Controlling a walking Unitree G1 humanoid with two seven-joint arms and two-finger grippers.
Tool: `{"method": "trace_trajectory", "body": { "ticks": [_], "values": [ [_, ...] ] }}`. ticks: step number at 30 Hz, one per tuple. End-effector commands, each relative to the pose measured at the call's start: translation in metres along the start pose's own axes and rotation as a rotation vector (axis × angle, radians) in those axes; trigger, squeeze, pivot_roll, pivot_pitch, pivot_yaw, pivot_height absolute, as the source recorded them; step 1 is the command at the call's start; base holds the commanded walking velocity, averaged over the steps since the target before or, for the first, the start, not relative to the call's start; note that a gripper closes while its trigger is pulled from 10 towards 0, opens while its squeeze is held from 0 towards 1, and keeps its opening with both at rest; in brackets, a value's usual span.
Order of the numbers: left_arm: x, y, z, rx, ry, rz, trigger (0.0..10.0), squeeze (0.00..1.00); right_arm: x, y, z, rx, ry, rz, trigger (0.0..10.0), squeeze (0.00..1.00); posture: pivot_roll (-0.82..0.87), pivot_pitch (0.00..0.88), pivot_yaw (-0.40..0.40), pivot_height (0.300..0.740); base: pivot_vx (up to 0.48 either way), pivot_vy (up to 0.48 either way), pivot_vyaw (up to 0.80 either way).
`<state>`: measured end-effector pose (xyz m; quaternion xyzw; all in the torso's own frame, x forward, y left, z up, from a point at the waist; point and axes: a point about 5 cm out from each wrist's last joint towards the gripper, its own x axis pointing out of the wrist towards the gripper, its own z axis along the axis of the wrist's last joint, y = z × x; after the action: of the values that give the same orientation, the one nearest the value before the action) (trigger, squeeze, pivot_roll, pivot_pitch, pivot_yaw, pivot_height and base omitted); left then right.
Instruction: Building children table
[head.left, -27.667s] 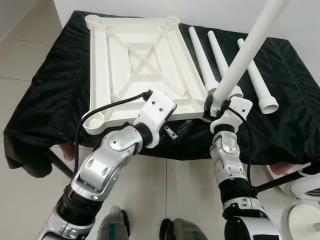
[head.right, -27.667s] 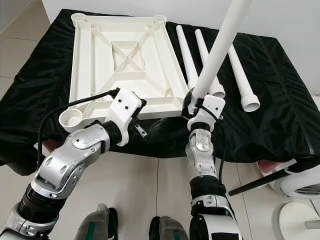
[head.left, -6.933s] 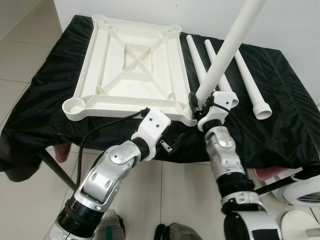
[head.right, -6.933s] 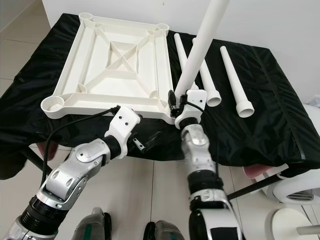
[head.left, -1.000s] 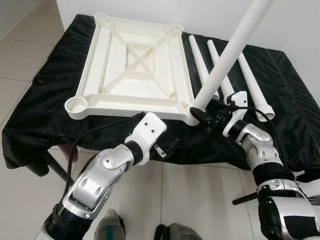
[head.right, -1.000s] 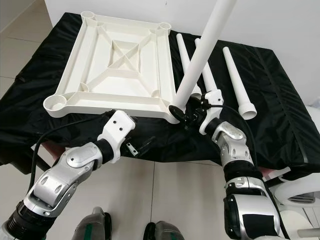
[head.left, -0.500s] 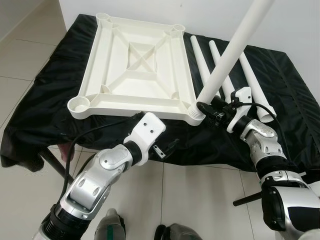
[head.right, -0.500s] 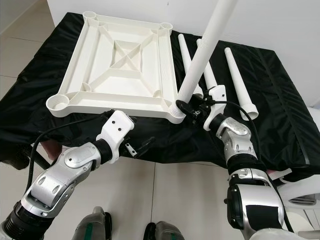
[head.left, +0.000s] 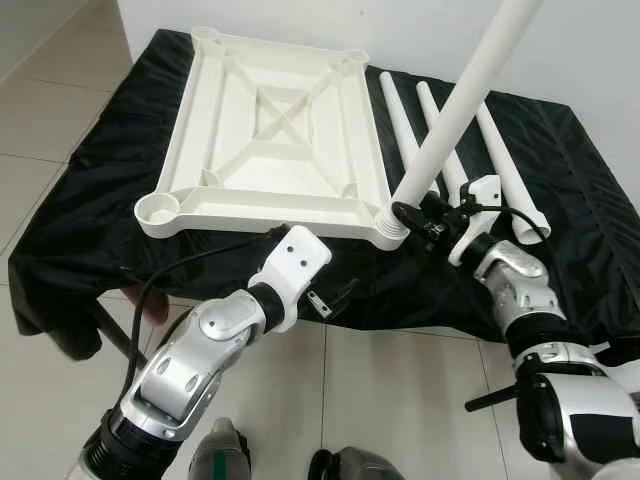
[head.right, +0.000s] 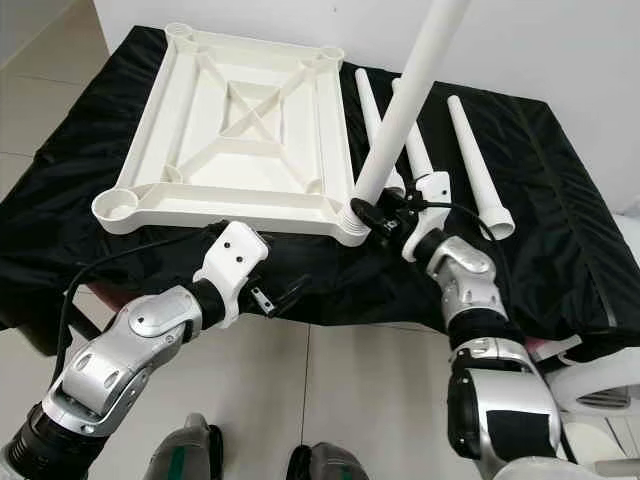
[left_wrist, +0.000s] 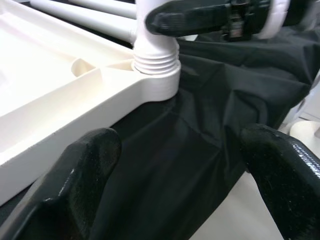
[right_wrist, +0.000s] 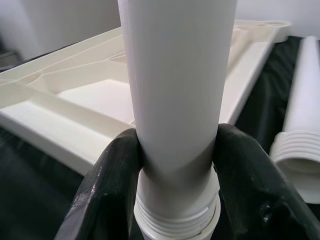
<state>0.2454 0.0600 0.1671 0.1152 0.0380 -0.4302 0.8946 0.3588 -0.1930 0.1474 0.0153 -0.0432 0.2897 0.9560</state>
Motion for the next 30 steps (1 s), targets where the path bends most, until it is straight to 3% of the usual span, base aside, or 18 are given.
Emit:
{"method": "trace_trajectory", "body": {
  "ticks": [1,6,9,14,19,21,22,24,30],
  "values": [
    [-0.001,-0.007,-0.001,-0.007,0.005,-0.059,10.0,0.00,-0.004,-0.004,-0.003,0.027,0.003,-0.061,10.0,0.00,0.13,0.072,-0.126,0.740,0.000,0.000,0.00],
    [-0.001,-0.008,-0.001,-0.008,0.008,-0.064,10.0,0.00,-0.001,0.000,-0.001,0.008,-0.024,-0.124,10.0,0.00,0.13,0.070,-0.124,0.740,0.000,0.000,0.00],
    [-0.001,-0.009,-0.001,-0.008,0.008,-0.070,10.0,0.00,0.005,0.014,-0.002,-0.035,-0.034,-0.167,10.0,0.00,0.13,0.066,-0.122,0.740,0.000,0.000,0.00],
    [-0.001,-0.010,-0.001,-0.006,0.010,-0.078,10.0,0.00,0.009,0.028,0.000,-0.024,-0.072,-0.235,10.0,0.00,0.13,0.061,-0.125,0.740,0.000,0.000,0.00],
    [-0.001,-0.010,-0.002,-0.006,0.010,-0.080,10.0,0.00,0.009,0.031,0.001,-0.014,-0.080,-0.262,10.0,0.00,0.13,0.061,-0.125,0.740,0.000,0.000,0.00],
    [-0.001,-0.010,-0.002,-0.004,0.012,-0.081,10.0,0.00,0.011,0.046,0.000,0.014,-0.101,-0.357,10.0,0.00,0.14,0.055,-0.125,0.740,0.000,0.000,0.00],
    [-0.001,-0.010,-0.002,-0.004,0.012,-0.081,10.0,0.00,0.011,0.046,0.000,0.014,-0.101,-0.357,10.0,0.00,0.14,0.055,-0.125,0.740,0.000,0.000,0.00],
    [-0.001,-0.011,-0.002,-0.003,0.012,-0.083,10.0,0.00,0.009,0.052,0.001,0.001,-0.123,-0.500,10.0,0.00,0.14,0.049,-0.129,0.740,0.000,0.000,0.00],
    [-0.001,-0.011,-0.003,-0.002,0.012,-0.083,10.0,0.00,0.004,0.055,0.002,-0.007,-0.124,-0.627,10.0,0.00,0.14,0.045,-0.132,0.740,0.000,0.000,0.00]
  ]
}}
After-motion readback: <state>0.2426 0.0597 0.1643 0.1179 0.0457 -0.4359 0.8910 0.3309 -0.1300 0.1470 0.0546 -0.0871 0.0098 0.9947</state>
